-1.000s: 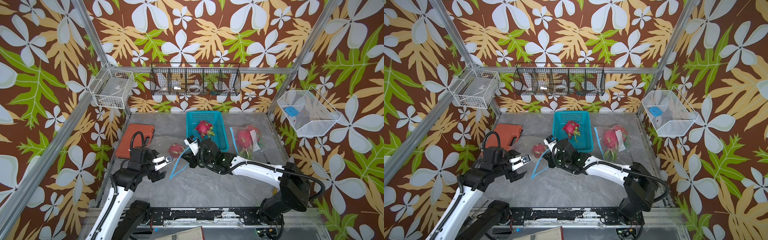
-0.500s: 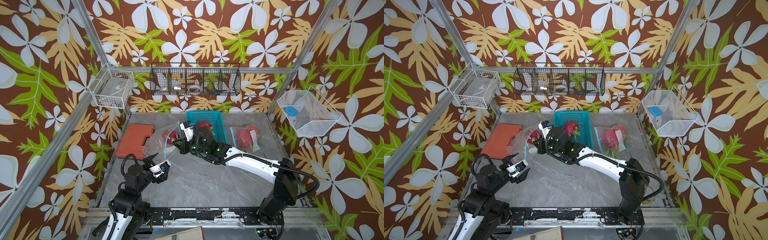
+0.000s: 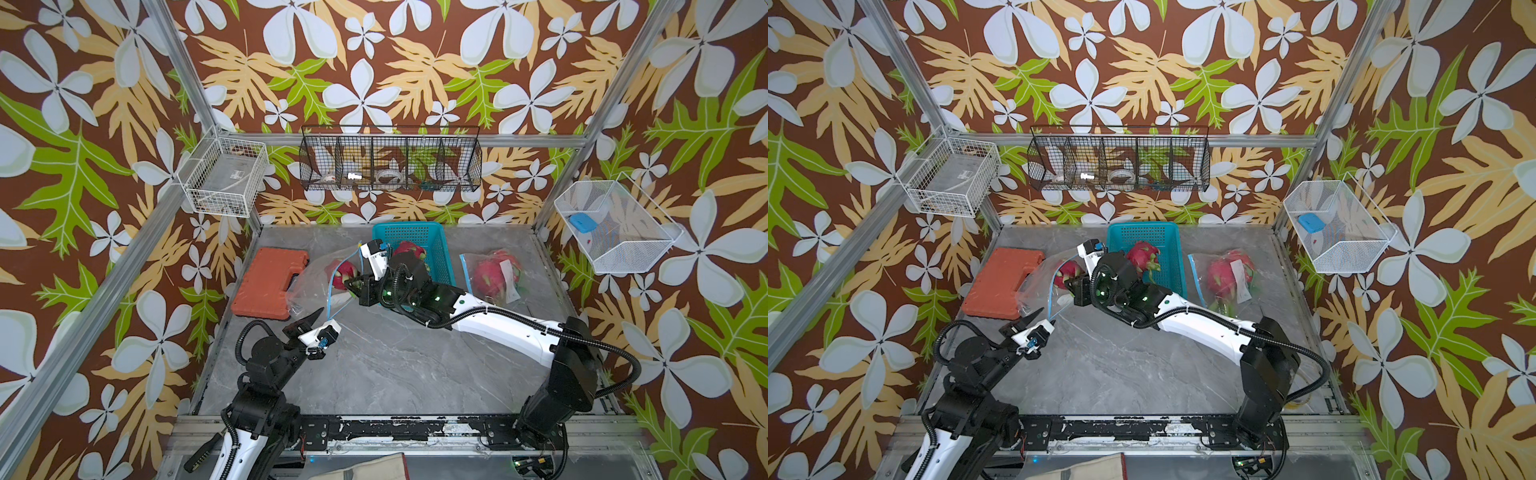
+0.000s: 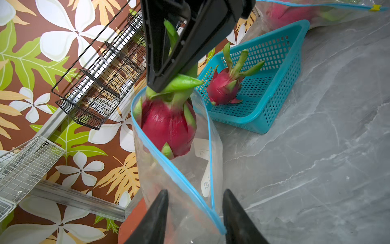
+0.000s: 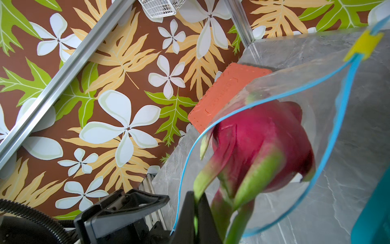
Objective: Open the zip-top bag and take out the dragon fruit
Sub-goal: Pick up the dragon fruit from the zipper food storage bag.
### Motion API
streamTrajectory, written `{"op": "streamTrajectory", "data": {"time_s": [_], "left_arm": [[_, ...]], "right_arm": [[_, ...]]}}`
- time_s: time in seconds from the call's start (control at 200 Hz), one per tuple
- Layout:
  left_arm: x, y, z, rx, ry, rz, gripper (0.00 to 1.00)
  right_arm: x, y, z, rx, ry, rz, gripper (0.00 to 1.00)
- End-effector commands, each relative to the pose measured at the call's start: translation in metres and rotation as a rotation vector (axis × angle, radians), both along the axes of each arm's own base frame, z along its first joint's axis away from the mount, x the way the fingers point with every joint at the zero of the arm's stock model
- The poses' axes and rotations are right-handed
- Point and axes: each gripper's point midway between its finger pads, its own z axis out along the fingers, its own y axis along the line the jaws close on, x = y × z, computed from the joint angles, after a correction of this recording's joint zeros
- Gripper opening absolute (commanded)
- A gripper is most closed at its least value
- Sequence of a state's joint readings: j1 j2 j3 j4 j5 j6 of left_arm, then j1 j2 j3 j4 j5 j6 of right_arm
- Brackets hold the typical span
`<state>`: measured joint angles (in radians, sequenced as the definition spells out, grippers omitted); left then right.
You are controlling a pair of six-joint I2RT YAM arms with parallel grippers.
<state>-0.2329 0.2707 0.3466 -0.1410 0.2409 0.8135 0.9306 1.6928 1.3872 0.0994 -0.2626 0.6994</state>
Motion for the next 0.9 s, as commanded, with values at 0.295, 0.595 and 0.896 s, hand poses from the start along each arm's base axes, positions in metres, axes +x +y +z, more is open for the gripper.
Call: {"op": "streamTrajectory", "data": {"time_s": [0.295, 0.595, 0.896], "left_arm": [[0.009, 0.003, 0.018, -0.011, -0.069, 0.029, 0.01], [0.016, 0.006, 0.023, -0.003, -0.061, 0.054, 0.00], [0.019, 0.010, 0.010, 0.021, -0.014, 0.081, 0.00]], "right_arm": [[-0.030, -0.003, 0.019, 0.008, -0.042, 0.137, 0.00], [-0.056, -0.005, 0.036, 0.011, -0.098, 0.237, 0.00], [-0.063, -0.043, 0.075, 0.042, -0.210, 0.192, 0.00]]}}
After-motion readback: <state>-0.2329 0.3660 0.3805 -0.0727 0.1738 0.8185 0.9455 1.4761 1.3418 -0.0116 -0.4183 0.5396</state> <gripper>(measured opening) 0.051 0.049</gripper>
